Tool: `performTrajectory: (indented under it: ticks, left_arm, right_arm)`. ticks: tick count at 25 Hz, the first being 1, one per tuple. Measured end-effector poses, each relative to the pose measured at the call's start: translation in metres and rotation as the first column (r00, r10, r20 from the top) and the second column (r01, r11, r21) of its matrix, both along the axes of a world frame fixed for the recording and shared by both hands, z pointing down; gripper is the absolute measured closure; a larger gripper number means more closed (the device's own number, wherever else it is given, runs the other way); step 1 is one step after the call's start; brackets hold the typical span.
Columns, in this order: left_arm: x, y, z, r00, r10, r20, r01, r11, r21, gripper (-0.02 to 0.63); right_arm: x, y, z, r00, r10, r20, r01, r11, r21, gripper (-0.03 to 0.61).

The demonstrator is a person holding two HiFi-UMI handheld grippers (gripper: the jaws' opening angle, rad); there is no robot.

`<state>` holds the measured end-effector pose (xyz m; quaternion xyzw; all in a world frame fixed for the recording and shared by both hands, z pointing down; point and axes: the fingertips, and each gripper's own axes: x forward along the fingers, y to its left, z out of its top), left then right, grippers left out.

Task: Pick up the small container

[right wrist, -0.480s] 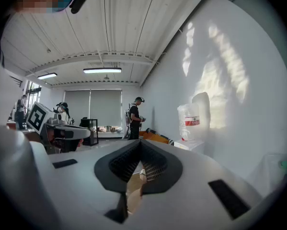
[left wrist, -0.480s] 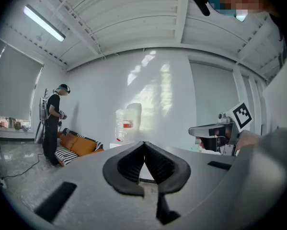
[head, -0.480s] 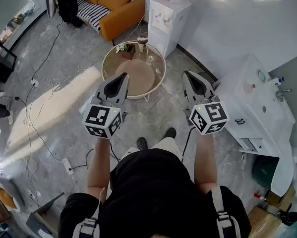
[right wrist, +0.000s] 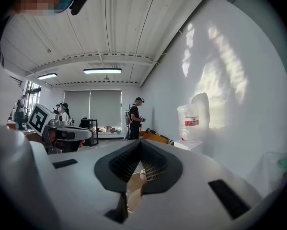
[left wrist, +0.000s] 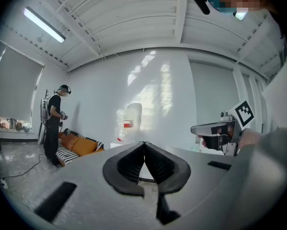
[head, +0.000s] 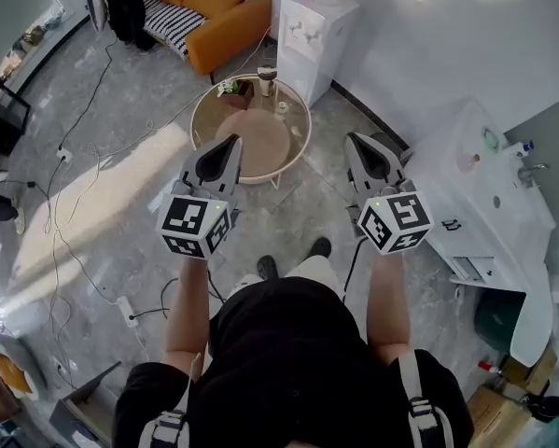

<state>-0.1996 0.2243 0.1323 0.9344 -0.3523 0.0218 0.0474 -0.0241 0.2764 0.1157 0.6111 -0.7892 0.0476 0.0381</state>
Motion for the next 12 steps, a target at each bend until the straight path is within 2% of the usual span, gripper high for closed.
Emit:
performTrajectory:
  ticks: [4,12]
  left_arm:
    - [-0.001,0.002,0.005,1.000,0.003,-0.001,-0.003,1.000,-0.008,0.595]
    - [-0.005,0.000,0.022,1.000,0.013,0.005,-0.013,0.999,-0.036,0.595]
  right_arm:
    - [0.005,-0.001,0.001,0.997,0.024,0.070,-0.024,1.000,-0.005,0.575]
    - [0.002,-0.001,0.018,0.998,0.042,0.043,-0.040,0.998,-0.042,0.575]
